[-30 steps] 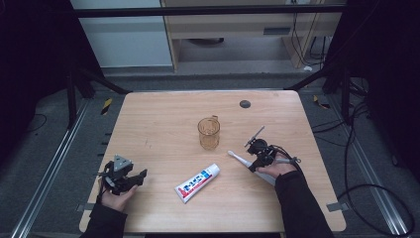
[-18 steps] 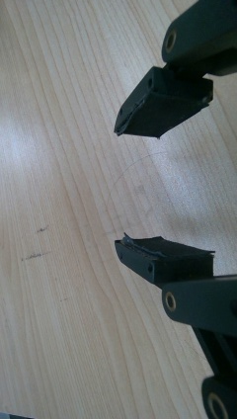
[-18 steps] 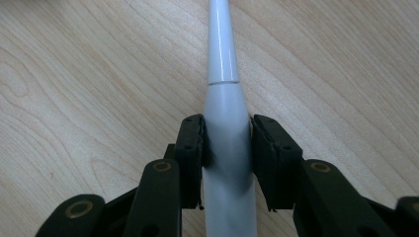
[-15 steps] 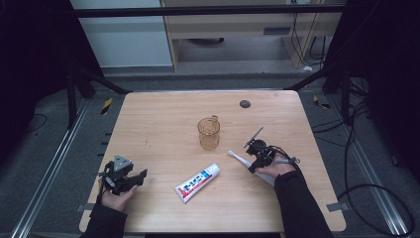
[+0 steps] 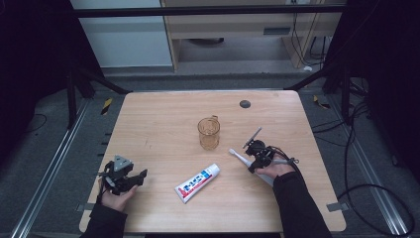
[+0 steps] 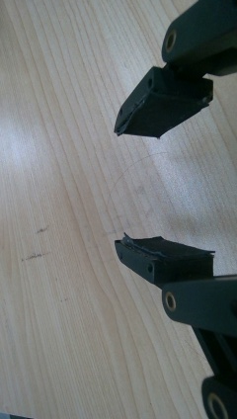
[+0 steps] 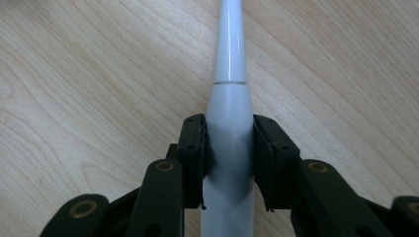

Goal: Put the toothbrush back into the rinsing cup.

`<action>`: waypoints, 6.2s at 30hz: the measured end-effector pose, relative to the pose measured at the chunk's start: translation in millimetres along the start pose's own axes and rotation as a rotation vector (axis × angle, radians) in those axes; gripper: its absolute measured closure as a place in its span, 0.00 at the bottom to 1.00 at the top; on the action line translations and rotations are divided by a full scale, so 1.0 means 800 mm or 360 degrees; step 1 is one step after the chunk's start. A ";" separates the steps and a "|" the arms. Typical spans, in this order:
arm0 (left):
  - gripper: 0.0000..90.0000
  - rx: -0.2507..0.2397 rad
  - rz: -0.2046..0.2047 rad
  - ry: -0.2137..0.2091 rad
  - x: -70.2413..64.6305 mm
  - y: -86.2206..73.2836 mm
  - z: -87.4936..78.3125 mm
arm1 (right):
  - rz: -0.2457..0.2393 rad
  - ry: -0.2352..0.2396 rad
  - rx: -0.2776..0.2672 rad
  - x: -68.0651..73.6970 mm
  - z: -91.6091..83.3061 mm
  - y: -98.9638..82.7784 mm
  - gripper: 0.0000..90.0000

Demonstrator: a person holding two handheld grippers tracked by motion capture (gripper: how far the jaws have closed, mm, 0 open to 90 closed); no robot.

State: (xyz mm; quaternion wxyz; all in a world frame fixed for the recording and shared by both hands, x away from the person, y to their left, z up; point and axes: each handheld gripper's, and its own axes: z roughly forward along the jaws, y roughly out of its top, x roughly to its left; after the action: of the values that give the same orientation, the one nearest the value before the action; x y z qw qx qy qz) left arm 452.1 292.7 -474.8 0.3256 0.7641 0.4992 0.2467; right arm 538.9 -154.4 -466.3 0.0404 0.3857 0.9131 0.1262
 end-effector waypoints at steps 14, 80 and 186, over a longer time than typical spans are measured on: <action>0.44 0.0000 0.0004 -0.0002 -0.001 0.000 0.000 | 0.0028 -0.0029 -0.0168 -0.002 -0.035 -0.007 0.75; 0.44 -0.0029 -0.0010 0.0002 0.001 0.001 -0.002 | 0.0502 -0.0207 -0.1909 0.023 -0.139 0.046 0.75; 0.44 -0.0031 -0.0019 -0.0007 0.002 0.000 -0.001 | 0.0360 -0.0224 -0.1512 0.045 -0.017 0.128 0.74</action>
State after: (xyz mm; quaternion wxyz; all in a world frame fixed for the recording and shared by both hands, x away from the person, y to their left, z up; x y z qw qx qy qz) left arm 452.3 294.7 -473.9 0.3357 0.7585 0.5005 0.2480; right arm 582.0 -62.7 -425.6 0.2595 0.4289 0.7021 0.5058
